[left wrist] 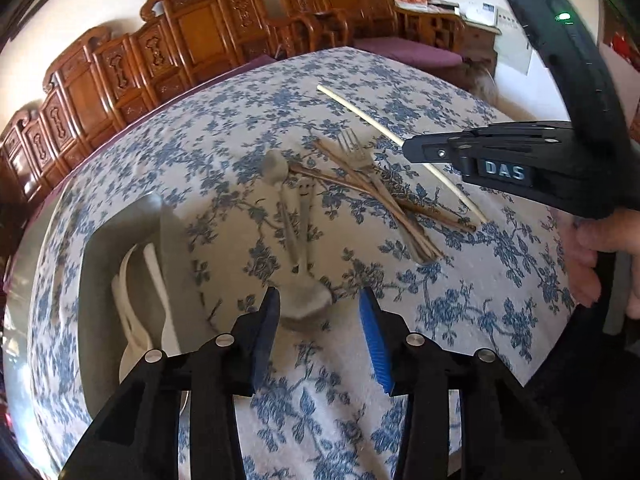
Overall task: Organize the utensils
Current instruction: 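Grasp the metal smiley-face spoon with the left tool while the right holds the chopstick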
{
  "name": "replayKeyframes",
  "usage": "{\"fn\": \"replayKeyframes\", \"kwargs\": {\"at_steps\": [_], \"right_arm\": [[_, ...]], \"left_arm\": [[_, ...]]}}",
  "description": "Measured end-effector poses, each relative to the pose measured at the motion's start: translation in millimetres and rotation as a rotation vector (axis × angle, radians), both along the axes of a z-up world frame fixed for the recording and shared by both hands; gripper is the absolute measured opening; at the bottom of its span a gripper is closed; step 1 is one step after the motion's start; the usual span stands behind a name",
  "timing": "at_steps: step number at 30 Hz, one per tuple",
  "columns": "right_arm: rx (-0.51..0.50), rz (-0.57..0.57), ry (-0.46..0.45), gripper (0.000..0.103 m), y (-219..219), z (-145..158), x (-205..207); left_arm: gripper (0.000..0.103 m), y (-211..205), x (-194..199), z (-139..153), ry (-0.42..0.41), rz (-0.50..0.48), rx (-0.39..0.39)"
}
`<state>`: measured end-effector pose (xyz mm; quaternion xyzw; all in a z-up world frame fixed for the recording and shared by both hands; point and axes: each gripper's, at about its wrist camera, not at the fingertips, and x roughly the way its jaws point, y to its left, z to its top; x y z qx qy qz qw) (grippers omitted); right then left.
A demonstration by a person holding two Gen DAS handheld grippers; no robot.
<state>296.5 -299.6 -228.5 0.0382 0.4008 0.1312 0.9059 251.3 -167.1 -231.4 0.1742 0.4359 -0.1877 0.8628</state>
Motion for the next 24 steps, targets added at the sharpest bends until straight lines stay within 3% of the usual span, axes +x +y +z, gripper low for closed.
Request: {"fn": "replayKeyframes", "kwargs": {"at_steps": [5,12,24], "right_arm": [[0.025,-0.016,0.003,0.006,-7,1,2],[0.028,-0.009,0.005,0.006,-6,0,3],[0.04,-0.007,0.004,0.006,-7,1,5]], "left_arm": [[0.039,-7,28,-3,0.052,0.029,0.002],[0.025,-8,64,-24,0.192,0.083,-0.006],[0.021,-13,66,-37,0.279,0.081,-0.017]]}}
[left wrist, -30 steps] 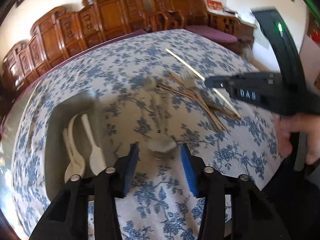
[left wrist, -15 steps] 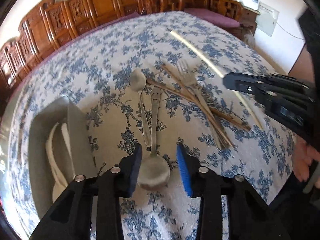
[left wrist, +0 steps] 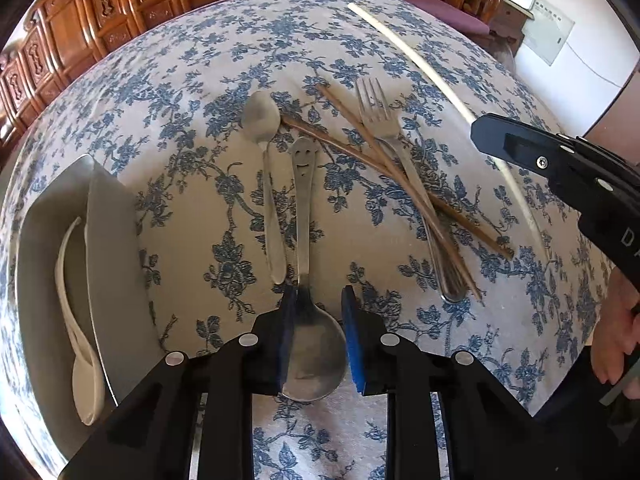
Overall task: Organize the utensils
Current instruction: 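Grasp the metal smiley-face spoon with the left tool while the right holds the chopstick, then carry the metal spoon into the tray and release it with the left tool while the right carries the chopstick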
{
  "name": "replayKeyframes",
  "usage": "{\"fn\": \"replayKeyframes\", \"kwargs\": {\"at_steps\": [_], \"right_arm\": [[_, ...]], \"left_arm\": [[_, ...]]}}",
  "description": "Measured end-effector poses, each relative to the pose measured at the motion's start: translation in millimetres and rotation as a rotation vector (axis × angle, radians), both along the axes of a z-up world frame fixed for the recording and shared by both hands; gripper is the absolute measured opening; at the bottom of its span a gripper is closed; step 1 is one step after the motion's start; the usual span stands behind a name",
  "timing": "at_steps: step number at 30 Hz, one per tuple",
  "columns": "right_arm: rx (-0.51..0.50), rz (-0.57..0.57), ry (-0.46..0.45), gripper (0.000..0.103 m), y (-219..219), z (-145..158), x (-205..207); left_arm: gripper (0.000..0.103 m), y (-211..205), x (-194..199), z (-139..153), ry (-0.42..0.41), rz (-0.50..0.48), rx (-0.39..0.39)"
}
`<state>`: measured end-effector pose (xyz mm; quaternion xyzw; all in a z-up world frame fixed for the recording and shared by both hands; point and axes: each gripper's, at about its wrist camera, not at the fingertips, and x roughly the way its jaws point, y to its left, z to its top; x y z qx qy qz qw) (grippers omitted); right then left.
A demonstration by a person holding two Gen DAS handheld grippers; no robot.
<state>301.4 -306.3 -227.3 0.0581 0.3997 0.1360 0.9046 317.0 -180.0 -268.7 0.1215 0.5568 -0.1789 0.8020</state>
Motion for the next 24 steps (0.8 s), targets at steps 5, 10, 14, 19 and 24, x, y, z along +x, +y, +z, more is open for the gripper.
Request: {"fn": "replayKeyframes", "kwargs": {"at_steps": [5,10,14,19,24], "right_arm": [[-0.003,-0.001,0.0,0.006,0,0,0],[-0.002,-0.001,0.001,0.006,0,-1,0],[-0.001,0.003,0.001,0.006,1,-1,0],[-0.002,0.018,-0.008,0.006,7,1,-1],[-0.011,0.044,-0.012,0.006,17,3,-2]], "left_arm": [[0.02,-1,9,-1,0.001,0.011,-0.012],[0.008,-4,19,-2,-0.018,0.003,0.004],[0.005,-1,17,-3,-0.031,-0.001,0.004],[0.005,10,3,8,-0.066,0.002,-0.01],[0.005,24,-5,32,-0.107,0.019,-0.04]]}}
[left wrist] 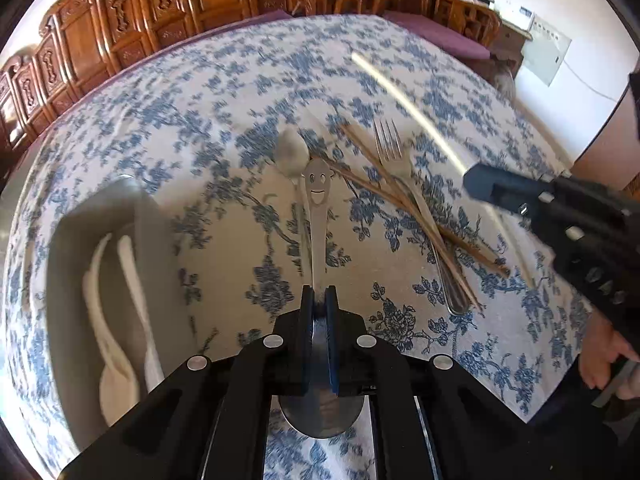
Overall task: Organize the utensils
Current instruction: 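Carry the metal spoon into the tray and release it with the left tool while the right carries the chopstick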
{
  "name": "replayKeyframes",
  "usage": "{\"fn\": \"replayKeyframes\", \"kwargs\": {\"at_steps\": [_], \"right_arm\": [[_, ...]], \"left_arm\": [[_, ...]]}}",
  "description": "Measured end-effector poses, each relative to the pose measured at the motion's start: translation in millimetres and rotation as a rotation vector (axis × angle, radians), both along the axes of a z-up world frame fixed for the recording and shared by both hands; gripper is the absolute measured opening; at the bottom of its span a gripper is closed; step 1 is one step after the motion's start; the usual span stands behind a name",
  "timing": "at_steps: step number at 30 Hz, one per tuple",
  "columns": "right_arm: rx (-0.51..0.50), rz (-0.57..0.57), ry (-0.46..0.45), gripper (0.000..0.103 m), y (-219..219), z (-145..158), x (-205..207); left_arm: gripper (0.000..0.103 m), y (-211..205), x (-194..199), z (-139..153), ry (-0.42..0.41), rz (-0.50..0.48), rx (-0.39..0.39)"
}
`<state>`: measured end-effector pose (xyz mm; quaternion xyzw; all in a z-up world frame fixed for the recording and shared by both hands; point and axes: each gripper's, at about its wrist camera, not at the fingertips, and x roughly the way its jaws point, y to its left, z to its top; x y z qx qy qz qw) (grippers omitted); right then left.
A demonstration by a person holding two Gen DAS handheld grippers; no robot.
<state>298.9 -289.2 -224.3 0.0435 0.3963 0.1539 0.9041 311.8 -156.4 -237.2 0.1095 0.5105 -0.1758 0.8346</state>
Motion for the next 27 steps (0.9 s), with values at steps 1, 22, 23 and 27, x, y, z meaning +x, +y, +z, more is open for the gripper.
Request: {"fn": "replayKeyframes", "kwargs": {"at_steps": [1,22,23,27], "right_arm": [[0.0,0.004,-0.002,0.006,1,0,-1],[0.032,0.148,-0.113,0.006,73,39,-33],[0.032,0.152,-0.115,0.006,75,40,-34],[0.021,0.173,-0.114,0.006,85,40,-37]], "left_arm": [[0.005,3,-1,4,-0.008,0.003,-0.005],[0.005,92,-13,67,-0.138,0.134,-0.028],[0.005,95,-13,66,-0.139,0.139,-0.027],[0.005,110,-9,57,-0.126,0.172,-0.025]]}}
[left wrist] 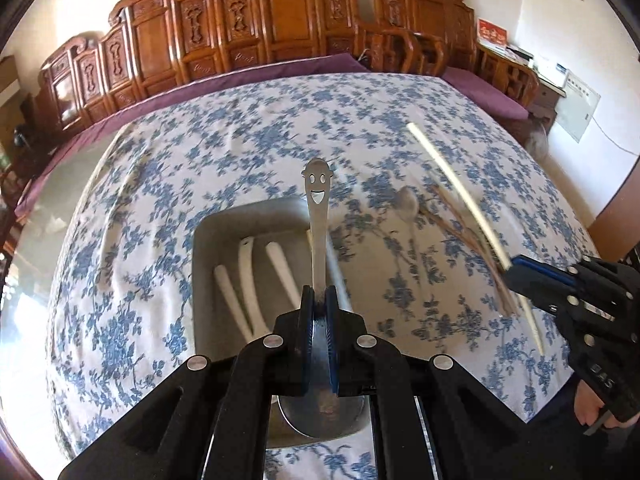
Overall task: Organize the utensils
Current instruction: 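Carry the metal spoon into the tray and release it with the left tool while the right carries the chopstick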
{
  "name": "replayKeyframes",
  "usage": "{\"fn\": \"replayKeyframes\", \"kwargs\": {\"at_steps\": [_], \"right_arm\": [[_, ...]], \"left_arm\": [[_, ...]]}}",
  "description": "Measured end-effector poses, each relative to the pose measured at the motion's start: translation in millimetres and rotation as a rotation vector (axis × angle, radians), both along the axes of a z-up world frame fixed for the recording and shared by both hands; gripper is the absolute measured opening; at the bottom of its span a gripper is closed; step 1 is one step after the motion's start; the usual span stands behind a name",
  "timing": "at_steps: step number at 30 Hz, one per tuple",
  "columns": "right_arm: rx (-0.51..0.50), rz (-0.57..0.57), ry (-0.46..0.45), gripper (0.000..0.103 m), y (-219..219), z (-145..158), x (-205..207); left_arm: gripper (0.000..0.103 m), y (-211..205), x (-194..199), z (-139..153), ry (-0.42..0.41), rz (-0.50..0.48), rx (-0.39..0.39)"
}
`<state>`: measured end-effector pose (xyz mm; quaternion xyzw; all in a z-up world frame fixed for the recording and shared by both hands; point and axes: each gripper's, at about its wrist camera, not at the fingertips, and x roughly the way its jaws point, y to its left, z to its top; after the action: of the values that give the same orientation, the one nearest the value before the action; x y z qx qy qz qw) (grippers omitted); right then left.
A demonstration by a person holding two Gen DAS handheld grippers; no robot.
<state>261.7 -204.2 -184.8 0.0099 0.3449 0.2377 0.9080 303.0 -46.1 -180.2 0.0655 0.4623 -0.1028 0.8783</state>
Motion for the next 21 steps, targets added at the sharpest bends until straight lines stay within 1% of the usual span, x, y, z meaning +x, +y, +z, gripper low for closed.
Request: {"fn": "replayKeyframes", "kwargs": {"at_steps": [5,9,15,21], "right_arm": [[-0.012,0.014,0.008,0.006,6,-4,-2],[-0.013,0.009,0.019,0.006,4,-7,1],[-0.01,-0.004,0.023,0.006,1,-9,4],[-0.023,-0.003,0.025,0.006,1,-10,3]], "left_arm": [[0.005,13,10,-27,0.058,0.039,-0.006],[0.005,13,15,-48,0.101,0.056,-0.017],[0.005,7,17,-66,0.127,0.047,-0.002],[0.005,9,20,-72,0.146,0.049,-0.006]]}}
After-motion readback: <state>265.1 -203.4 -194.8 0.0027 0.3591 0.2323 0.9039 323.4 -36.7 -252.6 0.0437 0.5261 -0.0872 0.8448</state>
